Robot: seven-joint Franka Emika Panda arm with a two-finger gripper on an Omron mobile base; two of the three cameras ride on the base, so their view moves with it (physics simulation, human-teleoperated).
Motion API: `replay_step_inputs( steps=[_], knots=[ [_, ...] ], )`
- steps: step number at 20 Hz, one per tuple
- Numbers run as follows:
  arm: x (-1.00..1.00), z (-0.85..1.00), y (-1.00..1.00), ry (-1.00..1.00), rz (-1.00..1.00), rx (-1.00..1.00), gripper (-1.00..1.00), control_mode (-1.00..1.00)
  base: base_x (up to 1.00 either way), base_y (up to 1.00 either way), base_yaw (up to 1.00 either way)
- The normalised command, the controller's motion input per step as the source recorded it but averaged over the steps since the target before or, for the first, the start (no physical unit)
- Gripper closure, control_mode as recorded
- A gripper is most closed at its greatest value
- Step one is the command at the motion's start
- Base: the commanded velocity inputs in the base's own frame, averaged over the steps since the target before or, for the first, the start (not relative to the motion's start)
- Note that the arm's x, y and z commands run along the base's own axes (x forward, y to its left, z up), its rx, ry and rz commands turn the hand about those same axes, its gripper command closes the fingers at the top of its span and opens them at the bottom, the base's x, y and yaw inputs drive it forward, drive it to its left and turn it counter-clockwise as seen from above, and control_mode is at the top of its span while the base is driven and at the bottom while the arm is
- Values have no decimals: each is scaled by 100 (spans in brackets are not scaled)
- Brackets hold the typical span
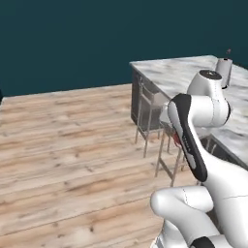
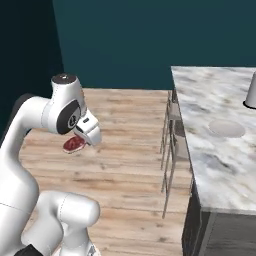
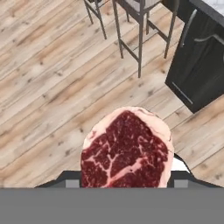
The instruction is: Take the steak from the fridge and place it on the digital scale on the counter by the fridge. Wait a few seconds for a reading, then move it to the plate on the dining counter.
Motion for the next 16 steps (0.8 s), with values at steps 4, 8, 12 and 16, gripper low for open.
replay_step_inputs(
  steps=[4, 8, 12, 16],
  knots=[
    [0, 0, 0, 0, 0, 0, 100, 100, 76, 51, -56],
    [0, 0, 0, 0, 0, 0, 100, 100, 70, 55, -59],
    [0, 0, 0, 0, 0, 0, 100, 100, 57, 60, -63],
    [0, 0, 0, 0, 0, 0, 100, 100, 51, 69, -66]
  ],
)
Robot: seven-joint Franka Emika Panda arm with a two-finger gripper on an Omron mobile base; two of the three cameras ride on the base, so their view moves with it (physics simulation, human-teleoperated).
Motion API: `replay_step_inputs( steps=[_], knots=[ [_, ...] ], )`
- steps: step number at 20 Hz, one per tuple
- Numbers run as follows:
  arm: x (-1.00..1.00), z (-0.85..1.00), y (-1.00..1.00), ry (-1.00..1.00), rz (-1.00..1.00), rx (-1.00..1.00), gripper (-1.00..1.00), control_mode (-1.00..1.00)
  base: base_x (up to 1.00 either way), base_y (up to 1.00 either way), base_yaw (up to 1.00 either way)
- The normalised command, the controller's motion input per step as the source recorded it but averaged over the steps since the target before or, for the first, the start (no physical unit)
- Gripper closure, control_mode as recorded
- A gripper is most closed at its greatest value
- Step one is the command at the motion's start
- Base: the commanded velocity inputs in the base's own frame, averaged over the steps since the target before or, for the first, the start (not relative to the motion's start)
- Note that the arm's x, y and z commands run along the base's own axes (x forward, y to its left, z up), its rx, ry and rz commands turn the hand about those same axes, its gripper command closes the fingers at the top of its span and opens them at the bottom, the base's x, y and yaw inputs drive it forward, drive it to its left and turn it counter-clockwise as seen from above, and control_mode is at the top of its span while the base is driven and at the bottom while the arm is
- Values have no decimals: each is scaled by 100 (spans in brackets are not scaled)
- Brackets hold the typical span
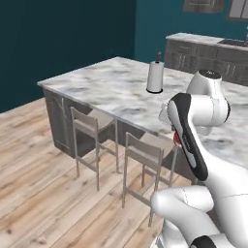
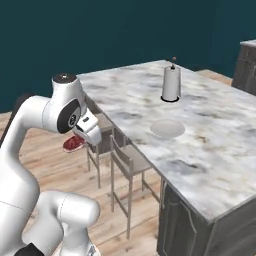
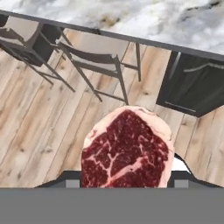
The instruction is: Take the steak from the fridge and place it on the digital scale on the counter by the fridge. Wait a few seconds for a reading, then move it to the plate on the dining counter.
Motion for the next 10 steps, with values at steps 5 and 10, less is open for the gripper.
replay_step_inputs(
  steps=[5, 10],
  knots=[
    [0, 0, 0, 0, 0, 0, 100, 100, 51, 70, -66],
    [0, 0, 0, 0, 0, 0, 100, 100, 62, 73, -59]
  ],
)
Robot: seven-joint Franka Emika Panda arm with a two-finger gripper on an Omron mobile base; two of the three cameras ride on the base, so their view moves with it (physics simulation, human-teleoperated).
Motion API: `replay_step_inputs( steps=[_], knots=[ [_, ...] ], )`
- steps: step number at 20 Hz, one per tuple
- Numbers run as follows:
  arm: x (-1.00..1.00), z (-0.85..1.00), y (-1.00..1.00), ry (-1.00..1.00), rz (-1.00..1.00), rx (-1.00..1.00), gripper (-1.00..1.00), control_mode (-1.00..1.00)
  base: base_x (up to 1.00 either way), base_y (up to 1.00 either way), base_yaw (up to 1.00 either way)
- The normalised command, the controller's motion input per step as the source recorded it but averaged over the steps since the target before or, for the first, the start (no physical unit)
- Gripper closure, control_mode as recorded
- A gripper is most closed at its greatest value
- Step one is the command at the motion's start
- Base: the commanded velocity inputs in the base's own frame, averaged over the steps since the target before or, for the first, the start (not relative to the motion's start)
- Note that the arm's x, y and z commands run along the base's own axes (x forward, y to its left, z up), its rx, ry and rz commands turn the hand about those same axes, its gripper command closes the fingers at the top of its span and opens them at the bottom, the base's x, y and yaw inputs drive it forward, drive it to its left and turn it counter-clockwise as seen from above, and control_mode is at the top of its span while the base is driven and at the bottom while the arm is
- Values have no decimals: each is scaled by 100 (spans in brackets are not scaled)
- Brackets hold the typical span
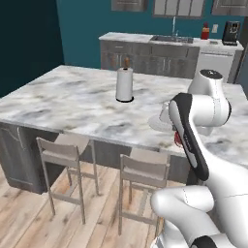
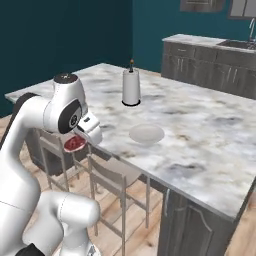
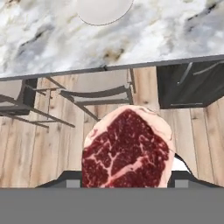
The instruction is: Take the steak from the fridge and place it on the digital scale on the counter by the fridge. Wait a few seconds for a reading, then move it to the plate on the dining counter.
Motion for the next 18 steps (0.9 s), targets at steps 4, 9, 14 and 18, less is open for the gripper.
replay_step_inputs(
  steps=[4, 9, 14, 18],
  knots=[
    [0, 0, 0, 0, 0, 0, 100, 100, 72, 74, -49],
    [0, 0, 0, 0, 0, 0, 100, 100, 88, 50, -51],
    [0, 0, 0, 0, 0, 0, 100, 100, 88, 13, -53],
    [45, -10, -1, 12, -31, -1, 100, -100, 19, 0, -12]
  ],
)
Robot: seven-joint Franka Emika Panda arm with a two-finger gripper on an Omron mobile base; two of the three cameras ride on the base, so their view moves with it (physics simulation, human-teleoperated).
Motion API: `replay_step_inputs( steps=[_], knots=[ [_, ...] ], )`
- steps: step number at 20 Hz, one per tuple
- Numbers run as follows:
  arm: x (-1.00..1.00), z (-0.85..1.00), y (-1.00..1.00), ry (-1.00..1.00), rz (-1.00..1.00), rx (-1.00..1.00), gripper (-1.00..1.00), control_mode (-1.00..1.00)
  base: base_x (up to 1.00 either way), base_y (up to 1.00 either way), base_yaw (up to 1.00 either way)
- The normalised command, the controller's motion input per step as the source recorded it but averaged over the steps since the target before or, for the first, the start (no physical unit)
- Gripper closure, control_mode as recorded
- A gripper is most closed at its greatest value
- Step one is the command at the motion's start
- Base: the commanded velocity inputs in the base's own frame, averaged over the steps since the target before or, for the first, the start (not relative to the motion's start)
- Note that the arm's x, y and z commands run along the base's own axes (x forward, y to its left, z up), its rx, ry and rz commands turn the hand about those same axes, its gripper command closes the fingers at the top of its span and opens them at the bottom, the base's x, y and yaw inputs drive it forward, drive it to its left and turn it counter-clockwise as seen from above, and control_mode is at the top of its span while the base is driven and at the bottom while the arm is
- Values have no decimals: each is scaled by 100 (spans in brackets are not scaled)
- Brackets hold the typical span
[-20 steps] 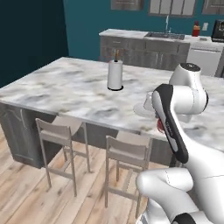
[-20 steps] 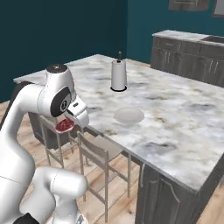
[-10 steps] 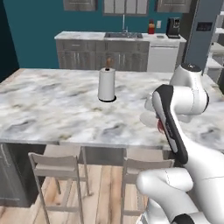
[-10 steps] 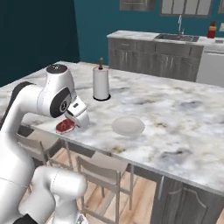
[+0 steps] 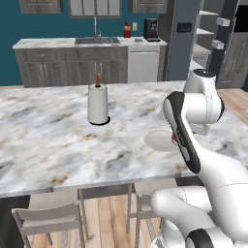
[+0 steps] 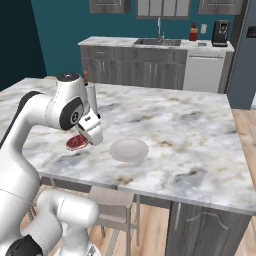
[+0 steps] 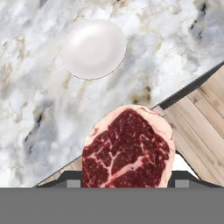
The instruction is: Take the steak from the fridge and place it on the digital scale on the counter by the fridge. Wait a few seconds for a reading, then move it to the plate on the dining counter.
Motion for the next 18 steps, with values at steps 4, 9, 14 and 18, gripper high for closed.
replay_step_inputs(
  steps=[4, 9, 14, 18],
  knots=[
    [83, -20, -10, 15, -27, 0, 100, -100, 0, 0, 0],
    [100, -35, -52, 17, -10, 0, 100, -100, 0, 0, 0],
    [91, -68, -53, 12, -2, 0, 100, -100, 0, 0, 0],
    [71, -94, -19, 0, 0, 0, 100, -100, 0, 0, 0]
  ],
)
